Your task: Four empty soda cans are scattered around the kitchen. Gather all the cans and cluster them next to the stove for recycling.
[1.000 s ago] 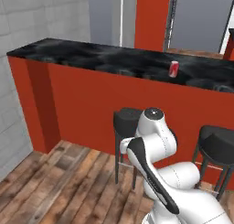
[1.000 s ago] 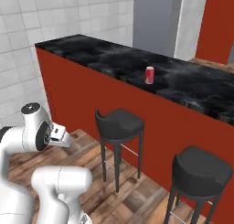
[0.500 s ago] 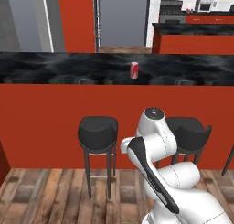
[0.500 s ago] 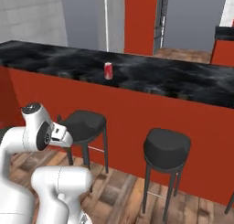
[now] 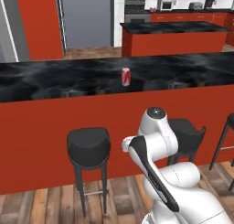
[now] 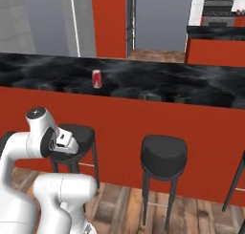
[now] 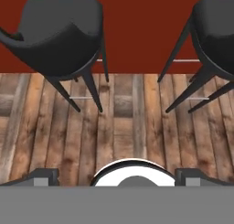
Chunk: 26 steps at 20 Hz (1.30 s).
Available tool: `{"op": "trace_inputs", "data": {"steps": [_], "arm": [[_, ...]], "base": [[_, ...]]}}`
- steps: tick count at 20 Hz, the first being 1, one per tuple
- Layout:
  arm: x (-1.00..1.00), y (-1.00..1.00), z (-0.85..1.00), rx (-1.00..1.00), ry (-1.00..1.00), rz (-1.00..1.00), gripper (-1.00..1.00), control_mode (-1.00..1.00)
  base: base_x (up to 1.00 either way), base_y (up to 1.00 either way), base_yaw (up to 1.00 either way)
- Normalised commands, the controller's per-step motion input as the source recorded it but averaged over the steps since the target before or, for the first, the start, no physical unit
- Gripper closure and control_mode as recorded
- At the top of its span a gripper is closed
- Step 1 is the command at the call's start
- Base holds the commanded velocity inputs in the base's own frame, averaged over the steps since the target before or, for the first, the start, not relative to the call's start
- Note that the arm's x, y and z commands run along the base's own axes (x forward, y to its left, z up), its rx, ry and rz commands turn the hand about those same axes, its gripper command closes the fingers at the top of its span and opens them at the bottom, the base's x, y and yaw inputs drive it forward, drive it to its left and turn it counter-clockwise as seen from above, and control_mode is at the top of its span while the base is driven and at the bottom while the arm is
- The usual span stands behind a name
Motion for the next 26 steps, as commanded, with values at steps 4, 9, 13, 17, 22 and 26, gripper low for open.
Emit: {"op": "trace_inputs", "data": {"steps": [4,9,13,17,22,26], "arm": [[0.0,0.0,0.0,0.0,0.0,0.0,-1.0,1.0],[0.0,0.0,0.0,0.0,0.0,0.0,-1.0,1.0],[0.0,0.0,0.0,0.0,0.0,0.0,-1.0,1.0],[0.0,0.0,0.0,0.0,0.0,0.0,-1.0,1.0],[0.0,0.0,0.0,0.0,0.0,0.0,-1.0,1.0],[0.0,0.0,0.0,0.0,0.0,0.0,-1.0,1.0]], "base": [[0.47,0.46,-0.25],[0.37,0.42,-0.19],[0.12,0.36,-0.09],[0.13,0.25,-0.02],[0.03,0.08,0.0],[0.0,0.0,0.0]]}}
